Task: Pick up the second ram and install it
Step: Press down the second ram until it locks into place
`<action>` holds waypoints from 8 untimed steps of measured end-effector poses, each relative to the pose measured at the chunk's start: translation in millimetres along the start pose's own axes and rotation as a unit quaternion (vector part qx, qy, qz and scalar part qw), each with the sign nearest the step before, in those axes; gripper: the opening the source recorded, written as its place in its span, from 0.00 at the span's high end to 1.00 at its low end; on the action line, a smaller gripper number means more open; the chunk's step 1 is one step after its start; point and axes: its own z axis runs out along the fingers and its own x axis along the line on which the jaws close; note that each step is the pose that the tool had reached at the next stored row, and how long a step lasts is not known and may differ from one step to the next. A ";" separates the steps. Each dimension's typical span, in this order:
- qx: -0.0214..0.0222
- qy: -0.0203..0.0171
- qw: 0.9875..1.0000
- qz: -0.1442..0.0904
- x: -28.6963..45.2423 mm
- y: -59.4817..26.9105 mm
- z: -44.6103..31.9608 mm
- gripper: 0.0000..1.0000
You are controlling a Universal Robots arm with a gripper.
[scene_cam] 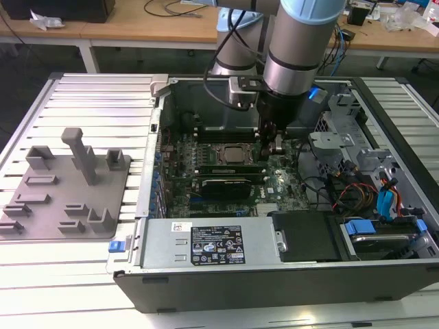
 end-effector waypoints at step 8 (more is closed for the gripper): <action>0.004 0.000 1.000 0.000 0.6 52.9 1.5 0.92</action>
